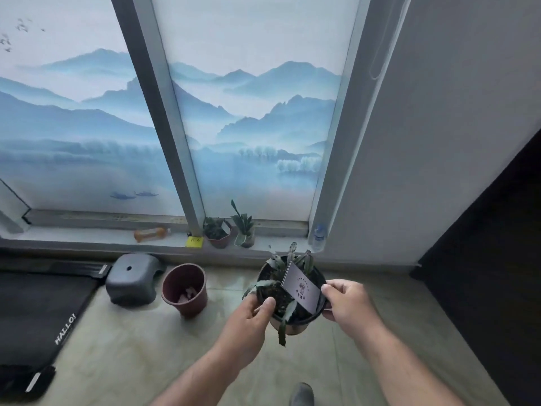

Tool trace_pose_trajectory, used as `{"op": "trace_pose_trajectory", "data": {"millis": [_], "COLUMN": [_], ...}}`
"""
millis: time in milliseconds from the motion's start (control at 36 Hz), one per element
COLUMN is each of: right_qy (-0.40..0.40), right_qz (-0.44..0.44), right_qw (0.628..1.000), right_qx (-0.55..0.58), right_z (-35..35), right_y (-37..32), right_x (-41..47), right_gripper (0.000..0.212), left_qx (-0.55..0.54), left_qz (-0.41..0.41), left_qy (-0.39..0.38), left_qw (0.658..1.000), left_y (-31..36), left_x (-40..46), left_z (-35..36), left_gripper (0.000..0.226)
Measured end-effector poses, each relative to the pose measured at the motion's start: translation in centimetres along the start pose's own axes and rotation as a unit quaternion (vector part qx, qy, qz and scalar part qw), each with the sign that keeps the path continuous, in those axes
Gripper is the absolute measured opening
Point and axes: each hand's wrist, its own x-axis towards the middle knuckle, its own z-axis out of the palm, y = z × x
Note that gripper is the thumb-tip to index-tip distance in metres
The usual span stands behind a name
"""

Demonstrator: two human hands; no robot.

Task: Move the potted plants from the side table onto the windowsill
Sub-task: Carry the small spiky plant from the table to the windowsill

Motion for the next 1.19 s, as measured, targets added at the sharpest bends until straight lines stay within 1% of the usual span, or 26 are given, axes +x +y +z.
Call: {"op": "trace_pose_trajectory", "data": {"millis": [111, 222, 278, 417, 500, 583, 750, 806, 833, 889, 1000, 1111, 1139, 1167, 1194], "right_qy": [-0.017, -0.02, -0.02, -0.031, -0.043, -0.056, -0.049, -0.054, -0.051, -0.051, -0.05, -0.056, -0.05, -0.054, -0.045], "right_qz": [0.005, 0.01, 0.012, 0.031, 0.05, 0.067, 0.099, 0.108, 0.114, 0.119, 0.124, 0.136, 0.142, 0.145, 0.149], "right_qw": [1.0, 0.999, 0.999, 0.999, 0.998, 0.996, 0.994, 0.993, 0.992, 0.992, 0.991, 0.989, 0.989, 0.988, 0.988], "right_qx": [-0.005, -0.03, -0.034, -0.03, -0.023, -0.025, -0.016, -0.013, -0.011, -0.008, 0.005, 0.001, -0.004, 0.0, -0.01], "right_z": [-1.0, -1.8, -1.8, -0.9, 0.3, 1.9, 5.7, 6.9, 7.0, 8.2, 10.2, 11.5, 11.7, 12.5, 12.5], "right_y": [-1.4, -2.9, -3.6, -5.3, -5.8, -6.1, -6.0, -5.3, -5.7, -5.1, -2.8, 1.3, 2.2, 4.2, 4.4], "right_x": [6.5, 13.5, 16.8, 23.6, 28.3, 32.5, 42.0, 45.6, 45.6, 48.6, 54.9, 61.2, 62.2, 64.7, 65.2], "right_gripper": [0.032, 0.044, 0.045, 0.03, 0.028, 0.027, 0.025, 0.025, 0.026, 0.029, 0.034, 0.034, 0.037, 0.042, 0.045], "left_qx": [0.018, 0.025, 0.024, -0.008, -0.028, -0.052, -0.067, -0.063, -0.06, -0.055, -0.051, -0.039, -0.032, -0.034, -0.03], "left_qz": [-0.009, -0.021, -0.03, -0.049, -0.054, -0.077, -0.107, -0.11, -0.116, -0.116, -0.128, -0.144, -0.153, -0.153, -0.159], "left_qy": [0.012, 0.013, 0.015, 0.024, 0.027, 0.032, 0.022, 0.013, 0.012, 0.016, 0.015, 0.004, -0.003, 0.002, -0.002], "left_qw": [1.0, 0.999, 0.999, 0.998, 0.998, 0.995, 0.992, 0.992, 0.991, 0.992, 0.99, 0.989, 0.988, 0.988, 0.987], "left_y": [2.2, 3.7, 4.0, 4.9, 5.1, 4.7, 2.6, 1.5, 1.9, 0.8, -3.1, -7.6, -8.1, -10.8, -11.0], "left_x": [6.0, 12.7, 15.9, 22.4, 27.1, 31.6, 42.7, 46.4, 46.7, 49.9, 56.8, 62.8, 63.5, 65.8, 66.2], "left_z": [1.4, 2.4, 2.7, 2.9, 2.3, 1.2, -1.4, -1.8, -1.9, -2.2, -2.3, -1.8, -1.6, -1.2, -1.2], "left_gripper": [0.013, 0.012, 0.013, 0.011, 0.011, 0.009, 0.017, 0.017, 0.016, 0.015, 0.017, 0.02, 0.022, 0.023, 0.023]}}
